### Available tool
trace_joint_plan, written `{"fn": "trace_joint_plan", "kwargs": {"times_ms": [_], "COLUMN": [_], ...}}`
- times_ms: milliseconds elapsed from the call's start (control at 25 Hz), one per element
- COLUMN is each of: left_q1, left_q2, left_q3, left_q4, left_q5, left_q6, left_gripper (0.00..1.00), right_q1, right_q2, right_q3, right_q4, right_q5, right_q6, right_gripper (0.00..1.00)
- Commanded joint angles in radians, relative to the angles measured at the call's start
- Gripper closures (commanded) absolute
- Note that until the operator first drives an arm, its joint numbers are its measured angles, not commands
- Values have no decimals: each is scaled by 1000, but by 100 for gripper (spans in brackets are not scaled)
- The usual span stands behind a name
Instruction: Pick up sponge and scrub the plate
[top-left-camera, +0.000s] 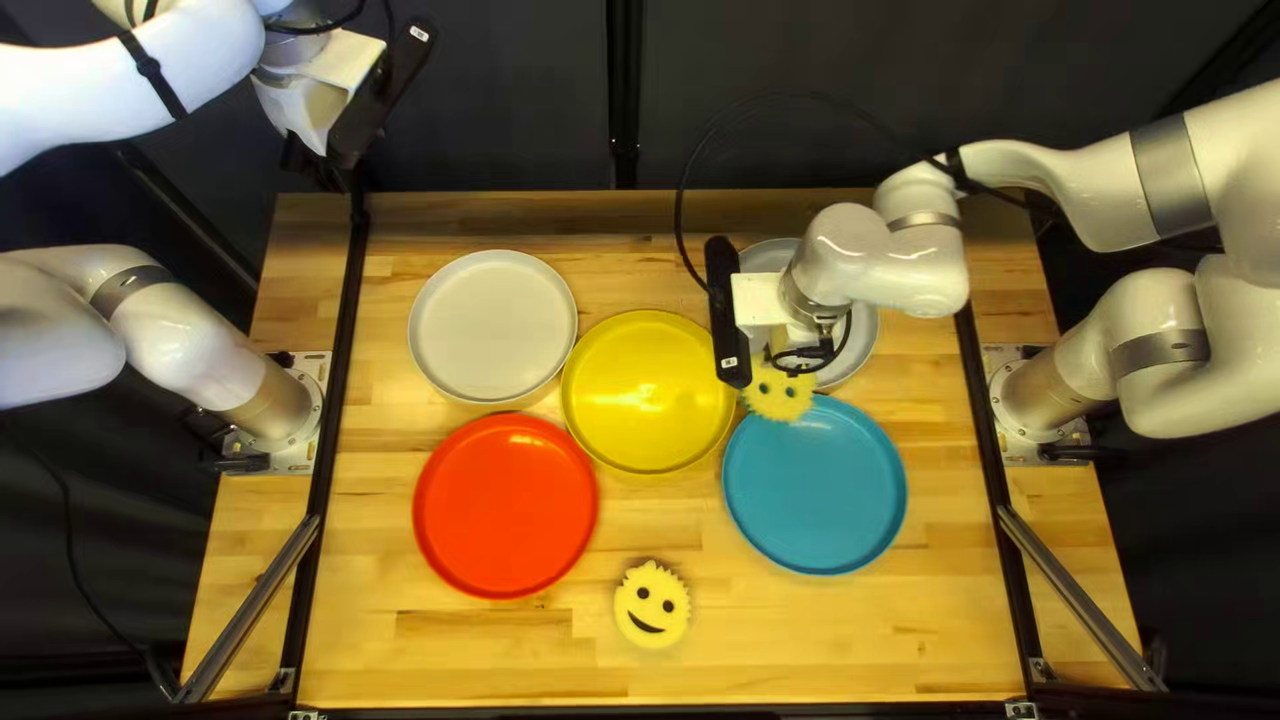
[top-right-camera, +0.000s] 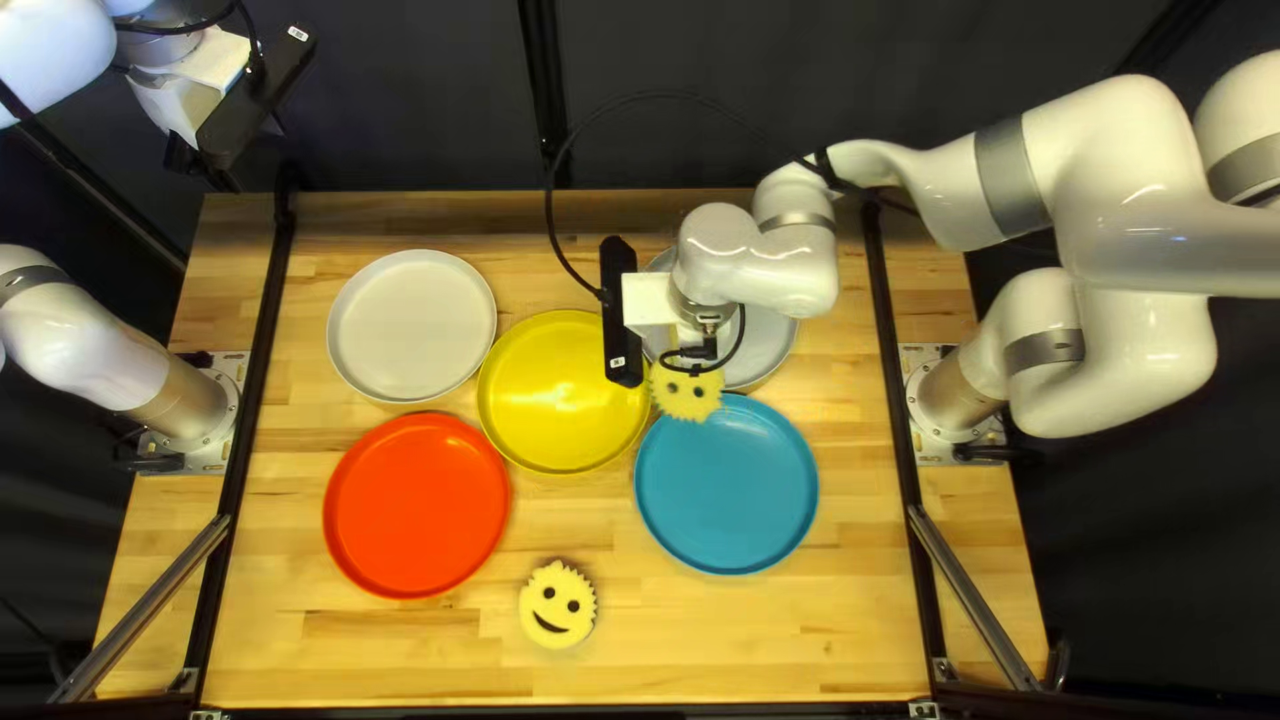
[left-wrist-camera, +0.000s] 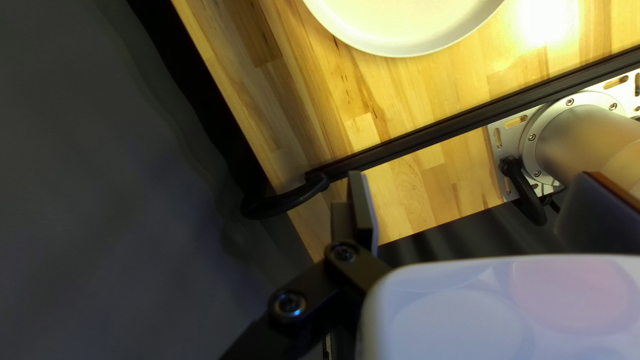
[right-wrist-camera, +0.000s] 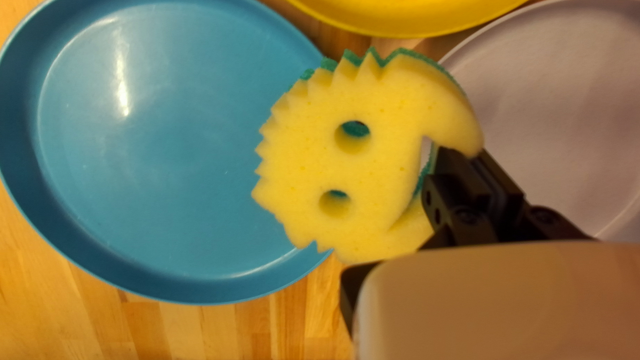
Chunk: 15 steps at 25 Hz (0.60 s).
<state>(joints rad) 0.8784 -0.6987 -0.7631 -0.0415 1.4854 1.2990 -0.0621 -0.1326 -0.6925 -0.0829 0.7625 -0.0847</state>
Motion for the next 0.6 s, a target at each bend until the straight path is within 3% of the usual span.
{"fn": "trace_joint_plan", "kwargs": {"times_ms": [40,240,440,600], "left_q1": [0,0,0,0], "left_q2": [0,0,0,0], "left_q3": [0,0,0,0], "left_q4": [0,0,0,0], "left_q5": [0,0,0,0], "left_q6": [0,0,0,0], "left_gripper": [0,0,0,0], "right_q1": [-3,-31,-36,-36], "right_q2": [73,200,272,272], "right_q3": [-45,-128,-211,-211], "right_q4": [-41,-46,-15,-15], "right_q5": [-77,-169,-166,-166], "right_q6": [2,-45,-104,-104], "right_gripper": [100,100,100,100]}}
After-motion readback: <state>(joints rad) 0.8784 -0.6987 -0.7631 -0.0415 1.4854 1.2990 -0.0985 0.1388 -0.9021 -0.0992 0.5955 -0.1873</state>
